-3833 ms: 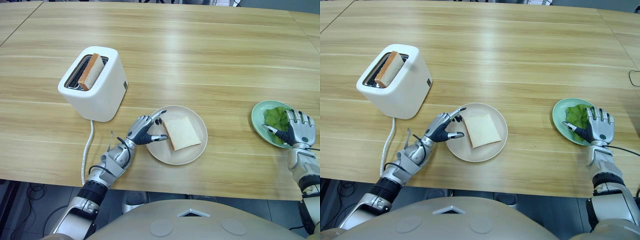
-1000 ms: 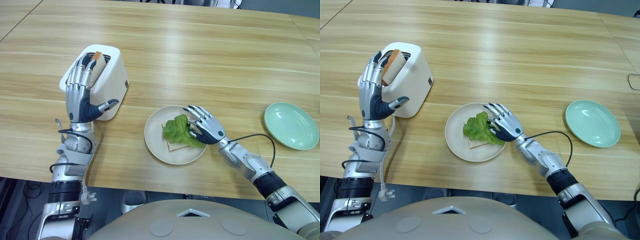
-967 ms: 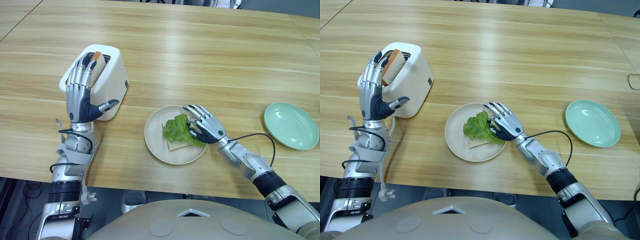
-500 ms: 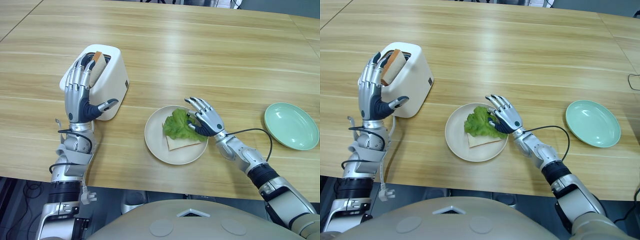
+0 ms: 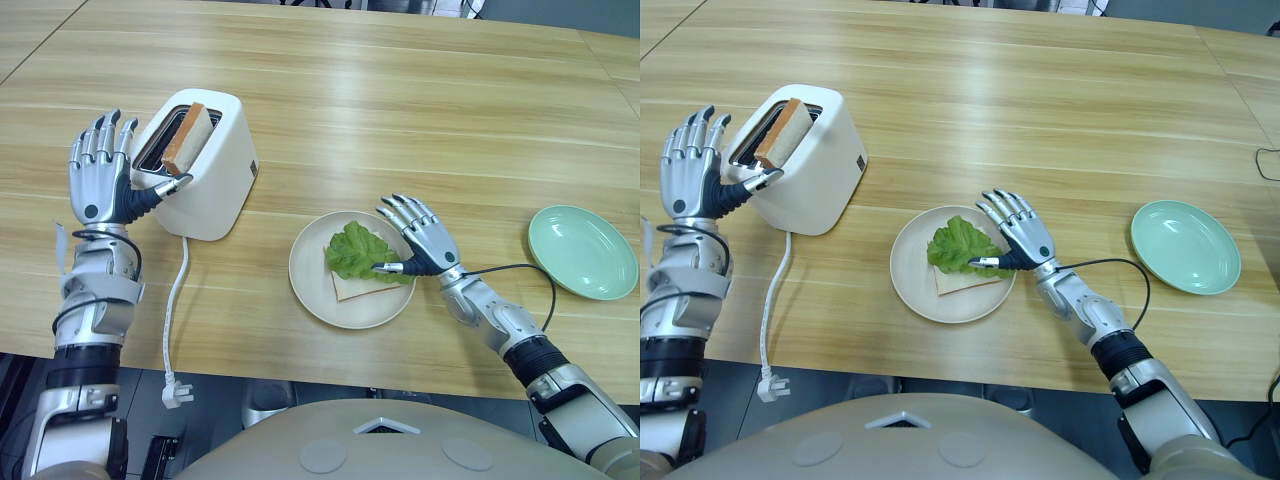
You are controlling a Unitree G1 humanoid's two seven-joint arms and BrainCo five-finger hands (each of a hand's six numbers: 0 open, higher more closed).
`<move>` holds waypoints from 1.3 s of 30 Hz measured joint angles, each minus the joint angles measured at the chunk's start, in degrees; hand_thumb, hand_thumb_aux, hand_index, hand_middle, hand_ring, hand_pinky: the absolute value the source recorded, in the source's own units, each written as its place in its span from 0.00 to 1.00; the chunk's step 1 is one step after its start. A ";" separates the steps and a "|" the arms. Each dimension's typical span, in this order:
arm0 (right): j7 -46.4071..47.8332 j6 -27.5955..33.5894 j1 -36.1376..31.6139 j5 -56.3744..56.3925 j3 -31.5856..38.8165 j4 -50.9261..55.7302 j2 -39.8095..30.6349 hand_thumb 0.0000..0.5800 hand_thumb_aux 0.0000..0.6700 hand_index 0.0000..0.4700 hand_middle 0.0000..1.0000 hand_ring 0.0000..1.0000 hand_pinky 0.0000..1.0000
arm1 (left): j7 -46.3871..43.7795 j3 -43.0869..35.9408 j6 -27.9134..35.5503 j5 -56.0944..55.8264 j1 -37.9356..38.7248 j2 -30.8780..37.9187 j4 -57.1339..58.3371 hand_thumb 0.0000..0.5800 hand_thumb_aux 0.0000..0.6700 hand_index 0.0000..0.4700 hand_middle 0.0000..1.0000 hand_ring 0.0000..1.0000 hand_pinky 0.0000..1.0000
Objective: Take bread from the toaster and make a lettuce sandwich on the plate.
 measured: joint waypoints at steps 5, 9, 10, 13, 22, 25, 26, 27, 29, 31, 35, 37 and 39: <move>-0.50 0.27 0.85 -0.02 -0.58 -1.79 0.09 0.00 0.00 0.00 0.00 0.00 0.00 | -3.83 -4.23 -0.36 -0.64 -5.04 0.67 4.74 0.00 0.00 0.00 0.00 0.00 0.00; -0.51 0.81 1.52 -0.03 -0.81 -3.48 0.10 0.00 0.00 0.00 0.00 0.00 0.00 | -5.98 -6.02 -1.34 -1.32 -8.18 1.99 7.94 0.78 0.53 0.52 0.21 0.21 0.21; -0.52 0.93 1.74 -0.03 -0.81 -3.69 0.11 0.00 0.00 0.00 0.00 0.00 0.00 | -6.49 -6.39 -1.53 -1.62 -8.64 2.20 8.18 0.78 0.53 0.52 0.21 0.21 0.21; -0.68 1.08 2.68 -0.03 -1.02 -4.67 0.08 0.00 0.00 0.00 0.00 0.00 0.00 | -7.39 -6.62 -2.19 -3.07 -9.28 2.41 8.24 1.00 1.00 0.98 0.96 0.96 0.96; -2.92 1.30 4.55 -0.04 -2.68 -7.19 0.12 0.00 0.00 0.00 0.00 0.00 0.00 | -4.85 -6.31 -3.06 -4.67 -8.43 2.86 5.61 1.00 1.00 0.98 1.00 1.00 1.00; -4.46 1.49 4.97 -0.22 -3.12 -7.51 0.63 0.00 0.00 0.00 0.00 0.00 0.00 | -3.05 -6.16 -3.95 -5.77 -8.42 2.52 5.59 1.00 1.00 0.98 1.00 1.00 1.00; -4.88 1.50 4.99 -0.25 -3.29 -7.65 0.63 0.00 0.00 0.00 0.00 0.00 0.00 | -2.44 -5.95 -4.08 -5.97 -8.41 2.35 5.49 1.00 1.00 0.98 1.00 1.00 1.00; -5.37 1.49 4.98 -0.25 -3.58 -7.81 0.63 0.00 0.00 0.00 0.00 0.00 0.00 | -1.21 -5.25 -4.27 -6.46 -8.23 2.04 4.92 1.00 1.00 0.98 1.00 1.00 1.00; -6.03 1.45 5.00 -0.25 -3.80 -7.87 0.57 0.00 0.00 0.00 0.00 0.00 0.00 | 2.94 -2.79 -5.22 -7.55 -8.07 1.29 2.40 1.00 1.00 0.98 1.00 1.00 1.00; -6.38 1.35 5.46 -0.24 -4.08 -7.94 0.30 0.00 0.00 0.00 0.00 0.00 0.00 | 8.82 0.53 -7.64 -8.45 -8.33 0.00 -1.31 1.00 1.00 0.98 1.00 1.00 1.00; -7.64 1.00 7.31 -0.25 -5.60 -9.32 -1.93 0.00 0.00 0.00 0.00 0.00 0.00 | 8.03 1.08 -18.46 -17.64 -8.67 -3.92 -9.68 1.00 1.00 0.98 1.00 1.00 1.00; -8.15 0.80 7.88 -0.25 -6.28 -10.73 -2.70 0.00 0.00 0.00 0.00 0.00 0.00 | 1.84 -2.90 -21.55 -24.07 -7.92 -6.67 -11.32 1.00 1.00 0.98 1.00 1.00 1.00; -8.90 0.19 8.80 -0.24 -7.34 -13.25 -3.31 0.00 0.00 0.00 0.00 0.00 0.00 | -6.13 -8.57 -23.33 -30.31 -5.84 -9.36 -12.04 1.00 1.00 0.98 1.00 1.00 1.00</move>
